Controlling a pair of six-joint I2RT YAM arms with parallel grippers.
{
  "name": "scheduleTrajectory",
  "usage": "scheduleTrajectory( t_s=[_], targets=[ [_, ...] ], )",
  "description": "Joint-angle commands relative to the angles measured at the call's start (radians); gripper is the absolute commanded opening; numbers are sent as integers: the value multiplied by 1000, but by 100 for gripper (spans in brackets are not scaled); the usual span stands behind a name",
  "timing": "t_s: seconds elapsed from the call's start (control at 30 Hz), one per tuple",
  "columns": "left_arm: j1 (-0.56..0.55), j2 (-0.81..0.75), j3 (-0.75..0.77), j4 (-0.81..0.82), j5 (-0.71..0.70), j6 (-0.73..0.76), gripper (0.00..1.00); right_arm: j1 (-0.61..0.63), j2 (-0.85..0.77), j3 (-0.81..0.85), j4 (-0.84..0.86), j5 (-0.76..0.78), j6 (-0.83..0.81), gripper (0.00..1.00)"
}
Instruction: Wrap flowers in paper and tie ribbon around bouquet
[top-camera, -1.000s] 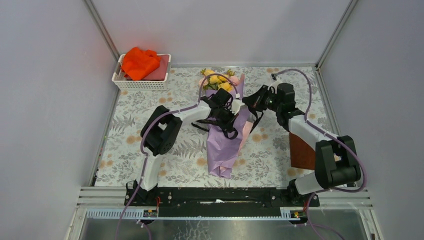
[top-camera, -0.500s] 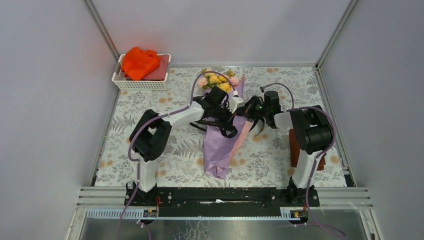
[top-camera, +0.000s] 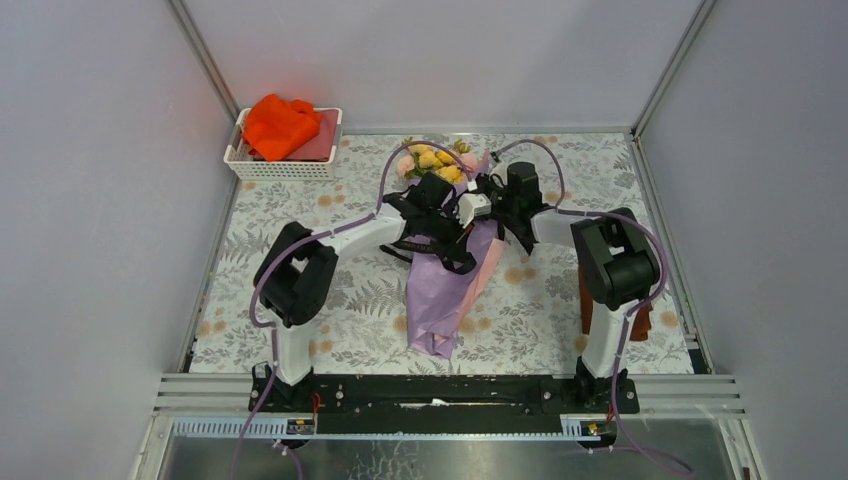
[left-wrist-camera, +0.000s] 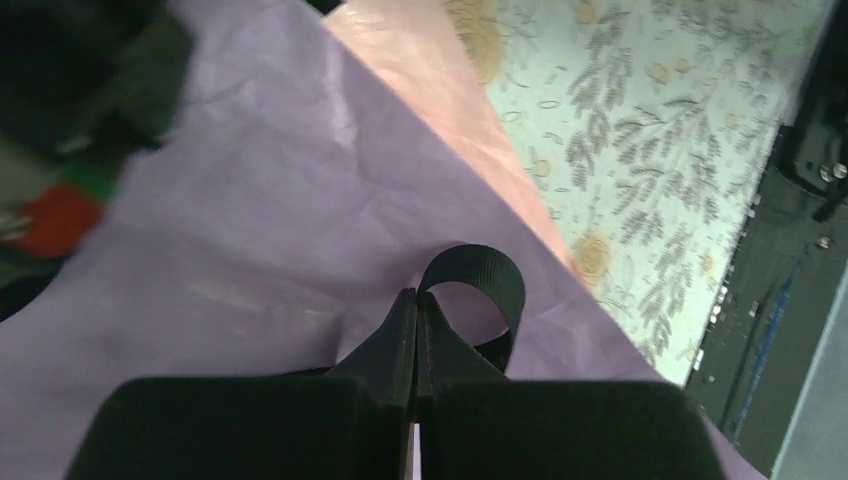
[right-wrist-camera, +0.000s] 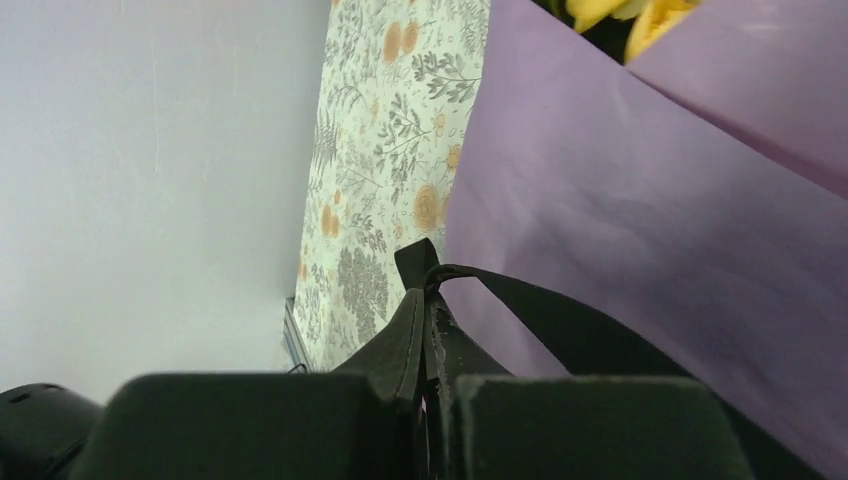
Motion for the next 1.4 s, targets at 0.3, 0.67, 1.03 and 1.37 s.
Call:
scheduleTrajectory(
  t_s=[0.3,0.67,1.03,1.37],
  targets=[
    [-24,-147,265,-224,108,26,0,9,95,-8,25,-123,-73,0],
    [-34,31,589,-265,232,-171,0,9,91,-33,10,-130,-105,2],
    [-53,132,603,-284,-111,-18,52,9,87,-38,-15,-121,-118,3],
    [78,28,529,-308,-133,21,82,7,80,-31,-53,-108,-145,3]
  ],
)
